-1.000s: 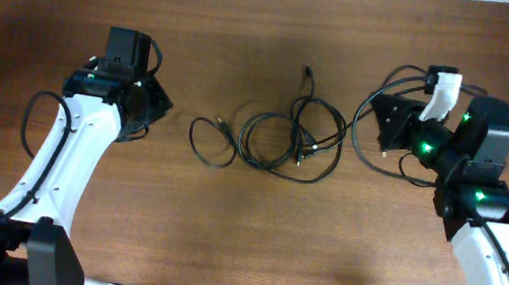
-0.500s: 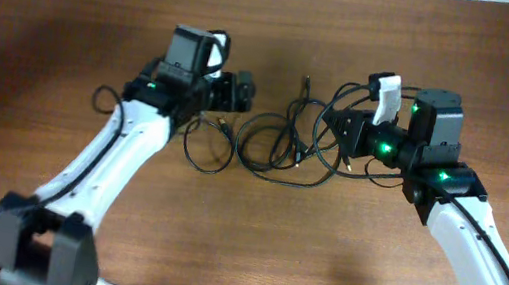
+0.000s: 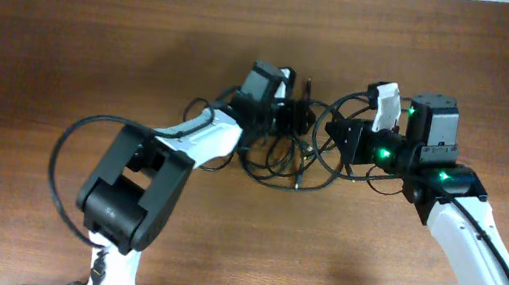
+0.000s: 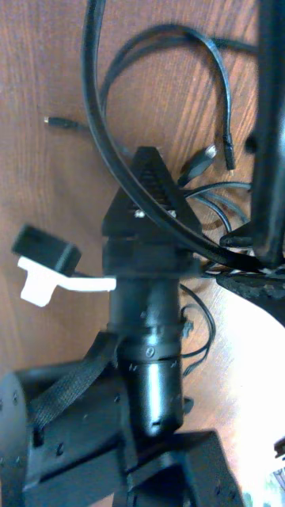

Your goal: Untangle cables

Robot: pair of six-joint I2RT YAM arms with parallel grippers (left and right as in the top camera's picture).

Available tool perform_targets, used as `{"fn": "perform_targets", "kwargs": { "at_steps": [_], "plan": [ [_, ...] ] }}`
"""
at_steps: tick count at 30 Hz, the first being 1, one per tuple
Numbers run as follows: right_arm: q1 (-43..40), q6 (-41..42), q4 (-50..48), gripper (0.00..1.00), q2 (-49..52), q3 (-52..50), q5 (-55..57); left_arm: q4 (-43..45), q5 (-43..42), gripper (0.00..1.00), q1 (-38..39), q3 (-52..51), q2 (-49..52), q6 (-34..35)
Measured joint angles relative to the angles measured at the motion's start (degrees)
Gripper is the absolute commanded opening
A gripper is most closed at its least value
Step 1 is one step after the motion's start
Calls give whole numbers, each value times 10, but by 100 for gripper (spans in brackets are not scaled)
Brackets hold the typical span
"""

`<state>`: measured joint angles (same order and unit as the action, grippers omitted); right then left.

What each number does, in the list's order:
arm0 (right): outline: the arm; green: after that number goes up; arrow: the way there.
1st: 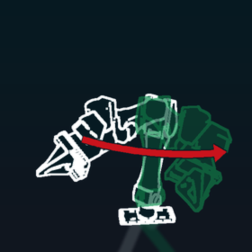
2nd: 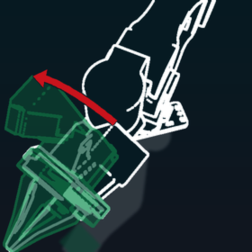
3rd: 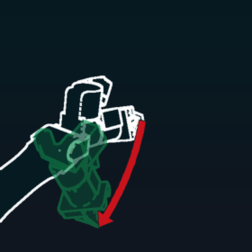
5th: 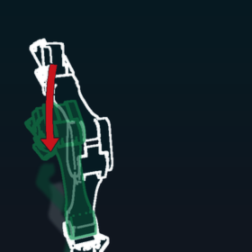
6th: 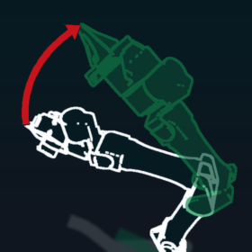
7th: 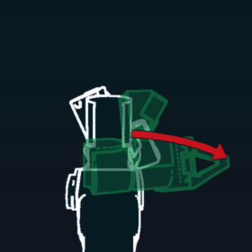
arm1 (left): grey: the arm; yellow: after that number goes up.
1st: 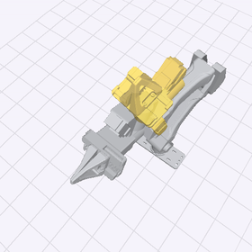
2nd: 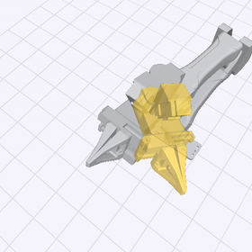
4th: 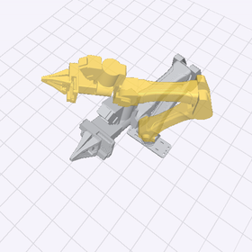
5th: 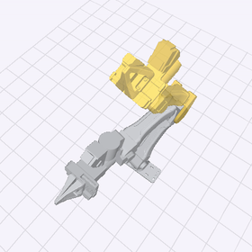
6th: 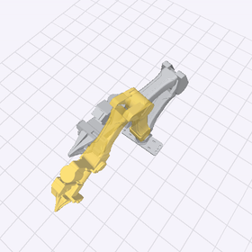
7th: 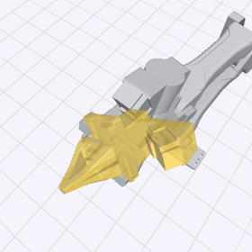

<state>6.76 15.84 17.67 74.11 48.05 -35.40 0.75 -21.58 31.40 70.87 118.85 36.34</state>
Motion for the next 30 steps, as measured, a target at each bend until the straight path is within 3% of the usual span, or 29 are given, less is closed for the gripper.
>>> {"fn": "perform_targets", "kwargs": {
  "at_steps": [1,2,9,20,27,30],
  "plan": [
    [0,0,1,4,0,0,0,6,-1,6,5,0,6,3],
    [0,0,2,4,0,0,0,6,0,0,7,0,7,3],
    [0,0,21,4,0,0,11,-17,12,0,-22,0,6,5],
    [-12,0,4,4,0,5,45,-227,114,0,-309,3,-130,-14],
    [-249,19,102,4,-45,119,97,-299,178,0,-377,2,-130,-16],
    [-288,35,146,4,-51,126,66,-299,184,0,-374,2,-130,-16]
  ]
}}
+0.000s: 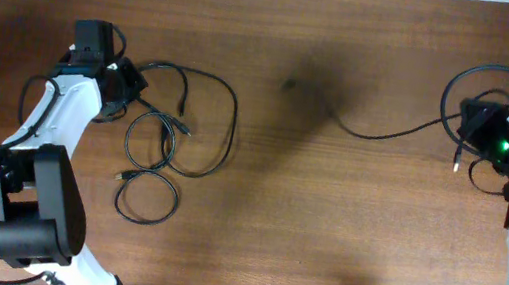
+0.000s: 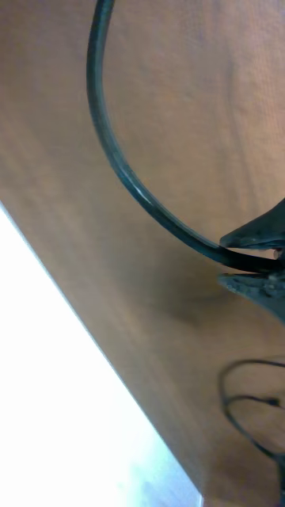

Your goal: Untangle cables

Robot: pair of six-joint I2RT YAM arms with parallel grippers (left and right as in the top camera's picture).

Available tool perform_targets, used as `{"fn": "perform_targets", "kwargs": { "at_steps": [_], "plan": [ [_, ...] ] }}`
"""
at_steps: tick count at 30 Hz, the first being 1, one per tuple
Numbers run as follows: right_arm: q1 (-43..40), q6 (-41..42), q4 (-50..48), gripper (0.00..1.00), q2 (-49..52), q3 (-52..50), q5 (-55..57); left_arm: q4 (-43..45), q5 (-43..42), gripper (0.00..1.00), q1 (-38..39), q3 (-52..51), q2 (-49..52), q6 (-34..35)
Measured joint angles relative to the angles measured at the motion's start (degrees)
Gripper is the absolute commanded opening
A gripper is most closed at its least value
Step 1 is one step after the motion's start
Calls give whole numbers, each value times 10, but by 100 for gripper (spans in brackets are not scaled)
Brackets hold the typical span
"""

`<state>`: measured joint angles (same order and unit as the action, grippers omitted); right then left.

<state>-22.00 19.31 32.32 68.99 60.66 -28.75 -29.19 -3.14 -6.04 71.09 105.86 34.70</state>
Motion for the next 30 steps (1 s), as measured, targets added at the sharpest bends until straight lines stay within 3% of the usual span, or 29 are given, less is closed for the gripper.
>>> {"fn": "perform_targets", "kwargs": {
  "at_steps": [4,9,12,15,16,18,20,23,28,30],
  "plan": [
    [60,-29,15,4,23,0,-16,0,2,6,18,0,0,0],
    [226,-91,32,4,106,0,-21,-1,2,15,66,0,0,-5],
    [297,-103,70,4,161,0,40,-6,2,25,82,0,0,-6],
    [318,-105,82,4,189,0,116,-8,2,48,87,0,0,-6],
    [318,-106,82,4,193,0,137,-9,2,73,88,0,0,-9],
    [318,-106,81,6,194,0,180,-13,2,99,90,0,0,-9],
    [318,-105,80,15,194,0,245,-14,2,99,90,0,0,-10],
    [318,-109,80,16,194,0,281,-14,2,99,90,0,0,-8],
    [339,-110,36,16,194,0,184,-14,-39,99,90,0,0,-8],
    [366,-114,16,22,194,0,162,-14,-52,99,90,0,0,-8]
  ]
}}
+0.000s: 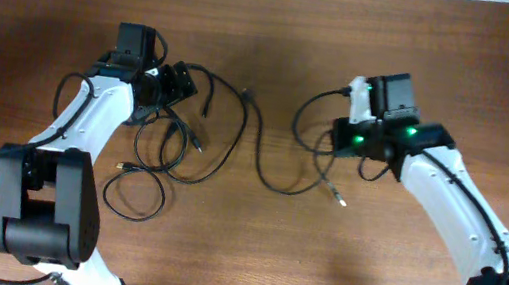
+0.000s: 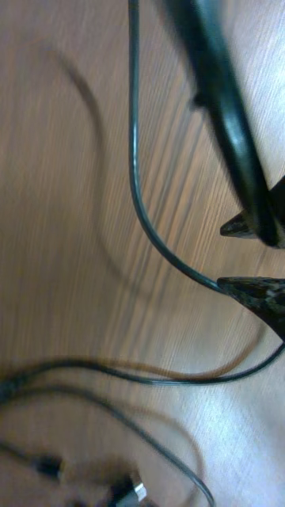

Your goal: Untangle cables

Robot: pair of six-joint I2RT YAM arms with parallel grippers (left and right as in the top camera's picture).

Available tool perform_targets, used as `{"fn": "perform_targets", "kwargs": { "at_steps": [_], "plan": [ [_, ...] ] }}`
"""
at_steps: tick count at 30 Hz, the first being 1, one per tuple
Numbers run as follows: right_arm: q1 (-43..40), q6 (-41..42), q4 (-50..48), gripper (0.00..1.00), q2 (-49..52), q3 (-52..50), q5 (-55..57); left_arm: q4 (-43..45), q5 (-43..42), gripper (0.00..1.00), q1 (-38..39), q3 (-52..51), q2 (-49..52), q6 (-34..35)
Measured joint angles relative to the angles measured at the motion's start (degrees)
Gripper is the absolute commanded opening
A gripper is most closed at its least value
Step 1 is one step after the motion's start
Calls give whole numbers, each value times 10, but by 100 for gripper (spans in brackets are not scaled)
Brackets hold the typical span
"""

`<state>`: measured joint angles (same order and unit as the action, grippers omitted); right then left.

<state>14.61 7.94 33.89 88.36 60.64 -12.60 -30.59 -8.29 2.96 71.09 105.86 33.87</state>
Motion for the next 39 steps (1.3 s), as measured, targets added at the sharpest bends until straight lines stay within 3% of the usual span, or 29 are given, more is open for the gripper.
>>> {"fn": "perform_targets", "kwargs": {
  "at_steps": [3,4,6,7,11,18,19,20,23,24,28,32,36,38,39],
  "plan": [
    [61,-23,-26,45,7,0,8,0,-10,99,0,0,0,0],
    [72,-21,-30,57,13,0,12,0,-10,99,0,0,0,0],
    [101,-29,-47,93,48,0,29,0,-14,99,0,0,0,0],
    [109,-31,-54,99,62,0,33,0,-14,99,0,0,0,0],
    [147,-35,-71,98,135,0,42,0,-14,99,0,0,0,0],
    [175,19,-69,100,147,0,130,0,-14,99,0,0,0,0],
    [175,26,-69,91,151,0,134,0,-14,99,0,0,0,0],
    [175,31,-67,75,157,0,134,0,-14,99,0,0,0,0],
    [175,39,-66,8,174,0,123,0,-14,99,0,0,0,0],
    [175,39,-65,4,174,0,122,0,-14,99,0,0,0,0],
    [168,30,-37,4,174,2,150,0,-14,99,0,0,0,0],
    [135,-23,65,4,173,10,301,0,-14,99,0,0,0,0],
    [99,-88,119,4,157,23,370,0,-14,99,0,0,0,0],
    [104,-99,128,9,150,45,356,0,-14,99,0,0,0,0],
    [107,-102,134,21,149,53,348,0,-14,99,0,0,0,0]
  ]
}}
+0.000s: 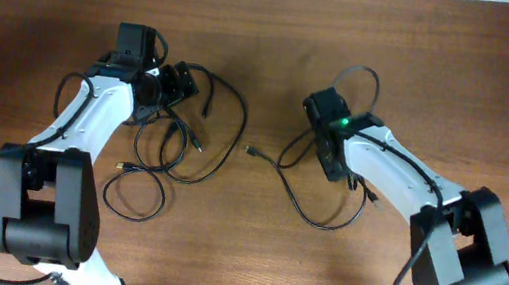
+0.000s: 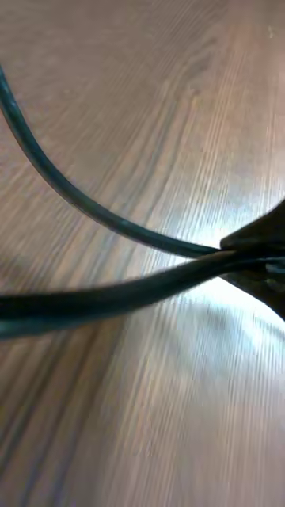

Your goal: Untangle cables

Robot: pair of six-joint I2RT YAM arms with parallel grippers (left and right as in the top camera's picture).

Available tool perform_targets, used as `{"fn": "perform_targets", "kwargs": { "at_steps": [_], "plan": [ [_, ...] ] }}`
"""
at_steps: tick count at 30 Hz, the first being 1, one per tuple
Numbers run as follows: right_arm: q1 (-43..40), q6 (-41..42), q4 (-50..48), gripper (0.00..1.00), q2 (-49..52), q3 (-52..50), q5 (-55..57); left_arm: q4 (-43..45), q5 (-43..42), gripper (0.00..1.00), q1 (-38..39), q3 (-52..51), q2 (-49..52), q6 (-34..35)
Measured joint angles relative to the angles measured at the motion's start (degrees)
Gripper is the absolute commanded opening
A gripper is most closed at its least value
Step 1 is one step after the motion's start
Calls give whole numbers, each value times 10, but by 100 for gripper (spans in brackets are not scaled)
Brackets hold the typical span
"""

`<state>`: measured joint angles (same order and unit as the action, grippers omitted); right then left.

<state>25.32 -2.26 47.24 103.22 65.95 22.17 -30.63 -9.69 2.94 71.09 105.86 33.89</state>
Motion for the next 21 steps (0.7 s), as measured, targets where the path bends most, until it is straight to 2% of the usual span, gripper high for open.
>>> {"fn": "perform_targets", "kwargs": {
  "at_steps": [1,2,7,10,15,17,21],
  "plan": [
    [5,-3,7,50,-2,12,-16,0,0,99,0,0,0,0],
    [11,-6,16,67,-4,28,-44,0,0,99,0,0,0,0],
    [19,-10,22,100,-5,42,-212,0,0,99,0,0,0,0],
    [24,-12,21,99,-5,42,-262,0,0,99,0,0,0,0],
    [53,-14,-28,99,-5,34,-279,0,0,99,0,0,0,0],
    [77,-14,-46,85,-5,21,-278,0,0,99,0,0,0,0],
    [109,-19,-98,89,-3,11,-266,0,0,99,0,0,0,0]
  ]
}}
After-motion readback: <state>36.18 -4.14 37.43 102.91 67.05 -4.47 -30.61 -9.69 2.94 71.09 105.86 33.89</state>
